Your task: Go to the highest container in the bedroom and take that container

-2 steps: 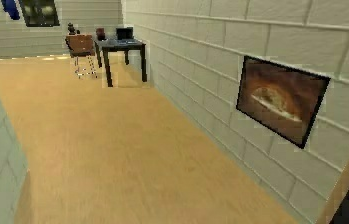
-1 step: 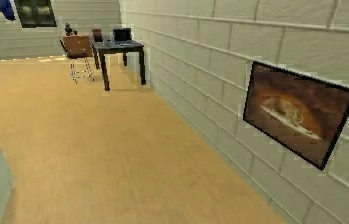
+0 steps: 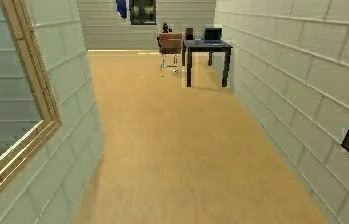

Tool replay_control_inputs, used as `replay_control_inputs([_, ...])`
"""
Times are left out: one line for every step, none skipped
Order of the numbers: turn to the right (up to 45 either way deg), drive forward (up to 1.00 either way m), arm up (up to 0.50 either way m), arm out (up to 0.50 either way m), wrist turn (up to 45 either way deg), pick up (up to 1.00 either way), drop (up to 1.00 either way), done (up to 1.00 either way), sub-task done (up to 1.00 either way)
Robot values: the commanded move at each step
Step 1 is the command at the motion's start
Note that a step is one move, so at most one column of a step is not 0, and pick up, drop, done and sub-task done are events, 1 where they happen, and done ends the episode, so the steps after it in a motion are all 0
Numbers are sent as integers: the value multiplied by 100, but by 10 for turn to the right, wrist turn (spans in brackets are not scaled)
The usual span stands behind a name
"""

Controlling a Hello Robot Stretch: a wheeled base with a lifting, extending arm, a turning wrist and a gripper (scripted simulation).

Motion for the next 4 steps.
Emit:
replay_control_inputs([180,0,0,0,0,0,0,0,0])
replay_control_inputs([0,35,0,0,0,0,0,0,0])
replay_control_inputs([-270,0,0,0,0,0,0,0,0])
replay_control_inputs([0,100,0,0,0,0,0,0,0])
